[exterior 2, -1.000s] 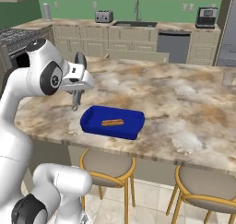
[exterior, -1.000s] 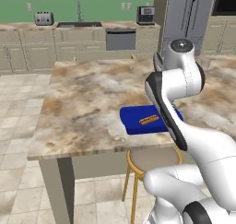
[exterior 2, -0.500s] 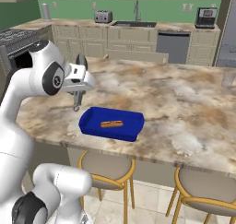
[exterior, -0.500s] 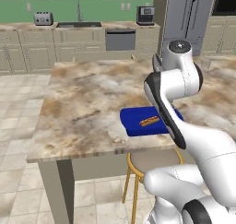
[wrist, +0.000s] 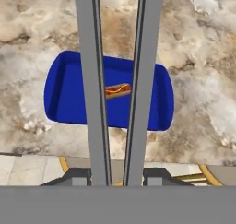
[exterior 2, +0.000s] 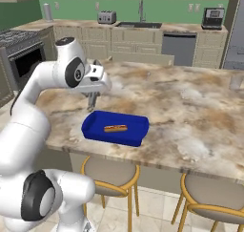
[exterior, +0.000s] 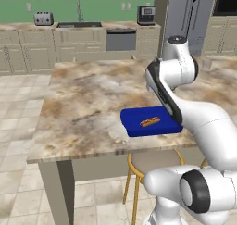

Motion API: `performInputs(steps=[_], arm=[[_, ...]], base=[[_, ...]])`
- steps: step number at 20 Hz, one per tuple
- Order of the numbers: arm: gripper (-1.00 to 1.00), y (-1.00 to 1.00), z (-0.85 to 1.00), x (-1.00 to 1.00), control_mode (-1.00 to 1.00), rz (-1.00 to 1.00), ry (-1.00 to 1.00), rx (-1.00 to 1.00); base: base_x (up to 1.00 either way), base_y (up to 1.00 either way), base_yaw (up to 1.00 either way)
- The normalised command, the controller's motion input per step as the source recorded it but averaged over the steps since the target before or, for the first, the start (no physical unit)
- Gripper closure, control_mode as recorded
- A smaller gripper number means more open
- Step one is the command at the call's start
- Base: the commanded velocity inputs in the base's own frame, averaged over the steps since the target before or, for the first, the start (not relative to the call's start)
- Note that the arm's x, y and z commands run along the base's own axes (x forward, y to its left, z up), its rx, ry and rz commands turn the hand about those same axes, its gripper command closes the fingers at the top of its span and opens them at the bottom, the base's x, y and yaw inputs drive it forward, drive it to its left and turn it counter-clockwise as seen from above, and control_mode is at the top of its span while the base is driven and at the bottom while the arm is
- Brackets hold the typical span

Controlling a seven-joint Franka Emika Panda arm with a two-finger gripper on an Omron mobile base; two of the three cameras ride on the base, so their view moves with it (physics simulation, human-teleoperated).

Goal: Take the tongs from the drawer on the left and place them on the dining counter next to the tray containing the hot dog.

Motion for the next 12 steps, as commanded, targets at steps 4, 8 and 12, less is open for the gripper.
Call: performInputs(steps=[4, 8, 12], arm=[[1.00, -0.53, -0.03, 0.18, -1.00, 0.00, 0.13, 0.00], [1.00, -0.58, -0.13, 0.19, -1.00, 0.00, 0.15, 0.00], [1.00, -0.68, -0.24, 0.21, -1.00, 0.00, 0.13, 0.00]], base=[[0.00, 0.00, 0.00], [0.00, 0.00, 0.00], [0.00, 0.00, 0.00]])
